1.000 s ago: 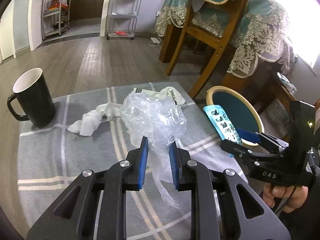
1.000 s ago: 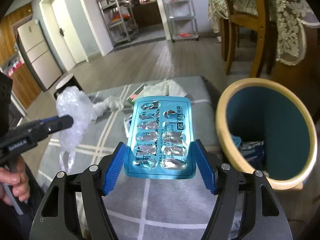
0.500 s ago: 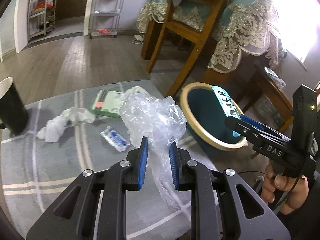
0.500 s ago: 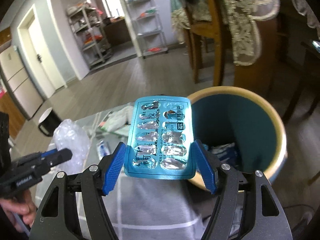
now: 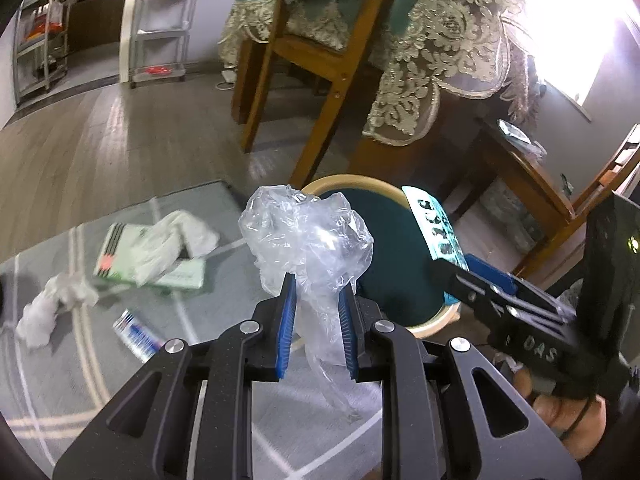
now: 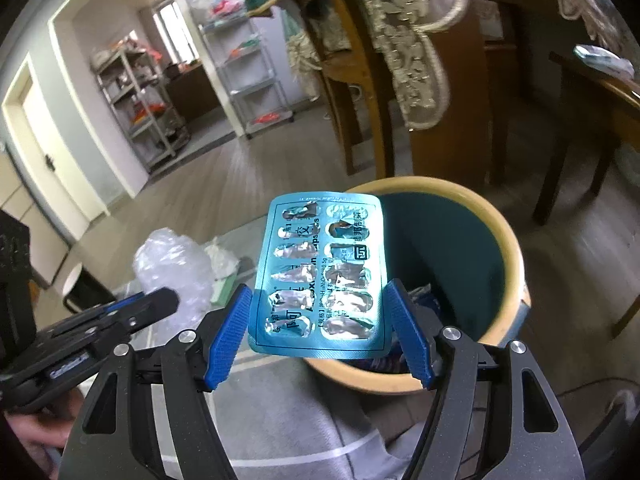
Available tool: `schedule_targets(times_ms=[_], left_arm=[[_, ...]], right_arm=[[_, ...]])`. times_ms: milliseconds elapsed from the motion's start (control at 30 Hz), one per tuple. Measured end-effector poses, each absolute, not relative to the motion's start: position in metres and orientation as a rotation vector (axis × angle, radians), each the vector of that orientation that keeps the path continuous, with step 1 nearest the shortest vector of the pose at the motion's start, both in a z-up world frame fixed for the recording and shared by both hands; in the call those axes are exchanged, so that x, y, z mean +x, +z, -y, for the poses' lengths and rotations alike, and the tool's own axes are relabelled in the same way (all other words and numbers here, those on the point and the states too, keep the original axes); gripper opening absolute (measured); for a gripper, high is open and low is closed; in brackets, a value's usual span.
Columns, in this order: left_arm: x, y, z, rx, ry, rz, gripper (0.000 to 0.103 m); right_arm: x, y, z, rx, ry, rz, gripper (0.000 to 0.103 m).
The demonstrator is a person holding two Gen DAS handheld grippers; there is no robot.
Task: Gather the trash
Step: 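Carry the bag and blister pack over the teal bin and open both tools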
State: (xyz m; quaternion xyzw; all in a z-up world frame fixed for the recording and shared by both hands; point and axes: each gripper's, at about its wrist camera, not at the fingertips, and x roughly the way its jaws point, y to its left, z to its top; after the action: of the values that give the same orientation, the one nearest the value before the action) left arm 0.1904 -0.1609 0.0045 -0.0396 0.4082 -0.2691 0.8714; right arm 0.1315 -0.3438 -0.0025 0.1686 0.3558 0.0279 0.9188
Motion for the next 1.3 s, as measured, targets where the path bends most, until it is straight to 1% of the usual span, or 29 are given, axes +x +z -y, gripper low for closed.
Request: schedule_targets(times_ms=[233, 633, 700, 733, 767, 800, 833, 967, 1267, 1300], left_arm=[[0.218, 0.002, 0.202, -0.07, -0.592, -0.88, 0.02], [0.262, -0.03, 0.259, -0.058, -0.632, -0.975, 0.021], [0.265, -0.032, 0.26, -0.062, -0.631, -0.983, 0.026], [0.266, -0.033, 0.258, -0.064, -0.63, -0.985, 0.03], [0.266, -0.033, 0.257, -0.063, -0.624, -0.984, 0.039], [0.267, -0.033, 0.255, -0.064, -0.619, -0.981, 0.044], [0.267, -0.032, 0.252, -0.069, -0.612, -0.977, 0.053], [0.27, -0.028, 0.234, -0.109, -0.587, -0.971, 0.059], [0.253, -0.026, 0.192, -0.143, -0.553, -0.968, 0.059], [0.25, -0.025, 0.186, -0.143, -0.549, -0.968, 0.059]], right_arm=[[0.134, -0.008, 0.364, 0.409, 0.013, -0.731, 0.07], [0.141, -0.024, 0.397, 0.489, -0.056, -0.742, 0.07], [0.142, -0.026, 0.398, 0.489, -0.061, -0.749, 0.07], [0.143, -0.027, 0.397, 0.489, -0.063, -0.753, 0.07], [0.143, -0.028, 0.398, 0.49, -0.063, -0.755, 0.07], [0.144, -0.029, 0.397, 0.489, -0.064, -0.759, 0.07], [0.146, -0.03, 0.396, 0.486, -0.064, -0.763, 0.07], [0.149, -0.031, 0.392, 0.475, -0.06, -0.772, 0.07], [0.157, -0.04, 0.388, 0.466, -0.065, -0.812, 0.071], [0.16, -0.041, 0.388, 0.468, -0.067, -0.817, 0.072]])
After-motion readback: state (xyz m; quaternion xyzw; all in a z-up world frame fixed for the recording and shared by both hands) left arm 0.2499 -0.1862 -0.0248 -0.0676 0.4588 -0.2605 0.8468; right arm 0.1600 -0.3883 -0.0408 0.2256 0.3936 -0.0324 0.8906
